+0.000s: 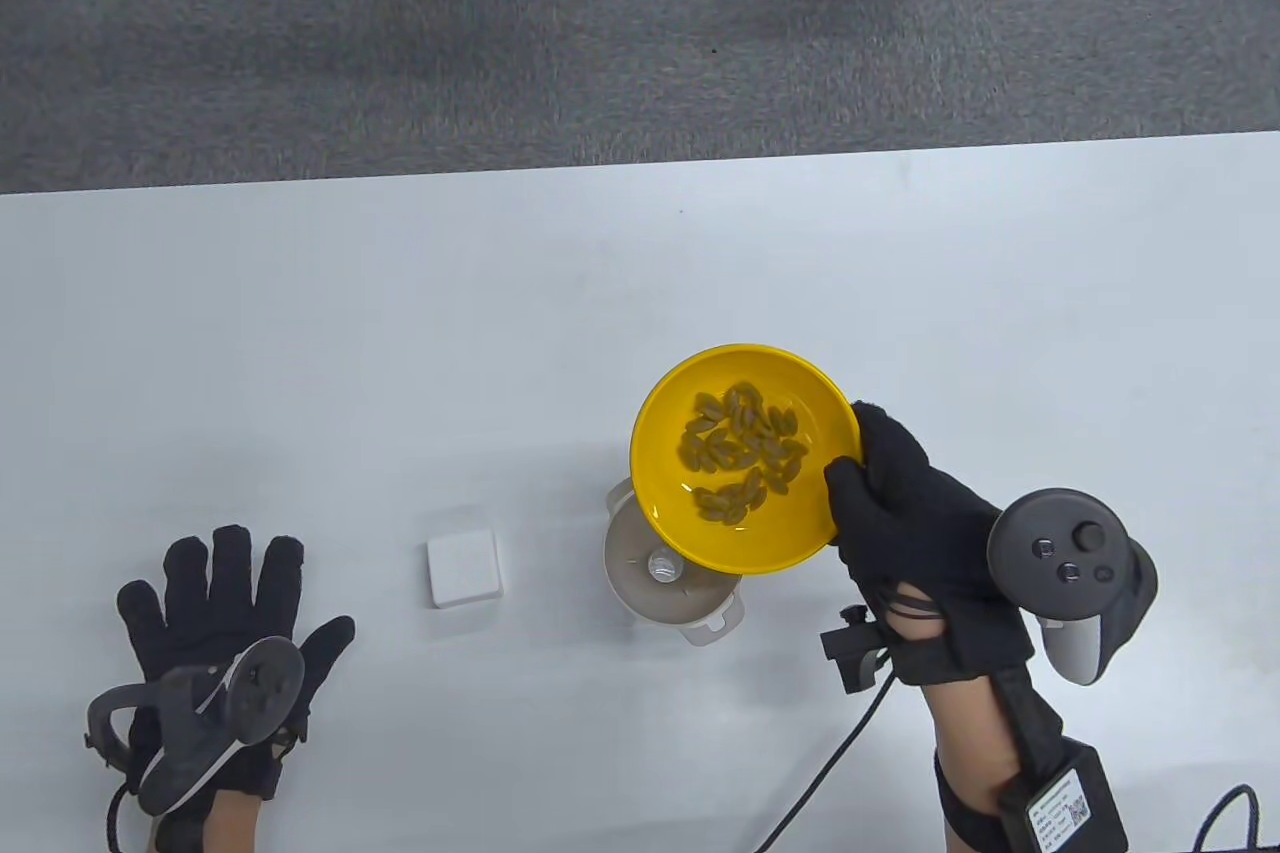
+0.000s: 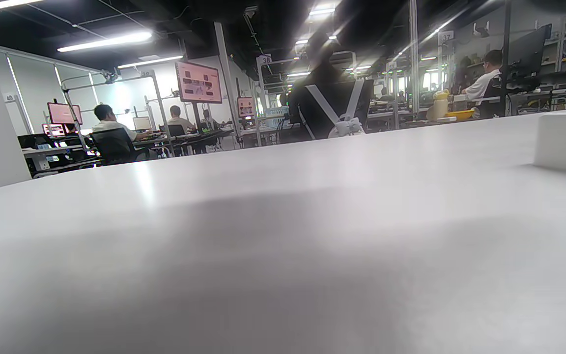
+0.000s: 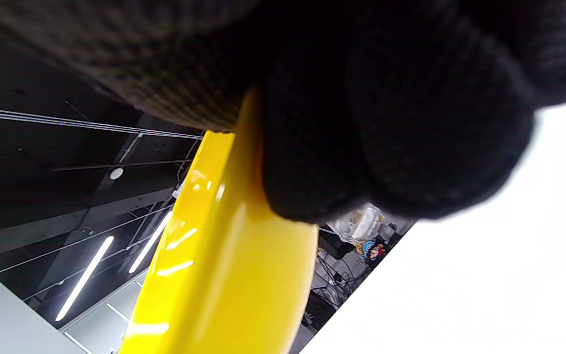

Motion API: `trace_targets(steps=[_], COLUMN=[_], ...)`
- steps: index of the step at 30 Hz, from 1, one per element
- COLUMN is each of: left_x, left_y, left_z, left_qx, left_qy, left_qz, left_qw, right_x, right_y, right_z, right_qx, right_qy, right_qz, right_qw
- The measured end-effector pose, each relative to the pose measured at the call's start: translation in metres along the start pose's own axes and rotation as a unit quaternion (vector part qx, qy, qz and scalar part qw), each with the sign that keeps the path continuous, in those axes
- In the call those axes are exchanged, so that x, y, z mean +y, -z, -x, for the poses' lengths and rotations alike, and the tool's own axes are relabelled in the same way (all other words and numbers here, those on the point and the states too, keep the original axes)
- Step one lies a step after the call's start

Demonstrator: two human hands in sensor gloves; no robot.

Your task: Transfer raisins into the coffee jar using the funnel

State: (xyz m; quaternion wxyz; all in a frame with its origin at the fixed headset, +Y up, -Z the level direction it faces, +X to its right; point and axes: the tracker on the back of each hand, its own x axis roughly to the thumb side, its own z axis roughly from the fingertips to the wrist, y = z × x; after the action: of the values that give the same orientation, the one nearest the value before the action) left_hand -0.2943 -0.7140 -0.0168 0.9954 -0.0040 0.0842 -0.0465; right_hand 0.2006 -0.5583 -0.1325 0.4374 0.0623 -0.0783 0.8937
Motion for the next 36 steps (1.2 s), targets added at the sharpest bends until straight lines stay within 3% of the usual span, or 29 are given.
trace_targets(steps=[14,36], left_x=[-0.001,0.001], left_y=[-0.007,-0.010], left_z=[0.000,-0.003], left_qx=[0.004,0.005], left_qy=[-0.001,0.002], left_qz=[0.002,-0.002], left_qw=[1.000,1.000], right_x=[0.000,0.015], right_y=[-0.016,-0.030], right_z=[-0.015,-0.028], right_qx=[-0.049,-0.110], right_qy=[-0.022,-0.099], right_qz=[0.005,0.069], right_qw=[0.999,0.987])
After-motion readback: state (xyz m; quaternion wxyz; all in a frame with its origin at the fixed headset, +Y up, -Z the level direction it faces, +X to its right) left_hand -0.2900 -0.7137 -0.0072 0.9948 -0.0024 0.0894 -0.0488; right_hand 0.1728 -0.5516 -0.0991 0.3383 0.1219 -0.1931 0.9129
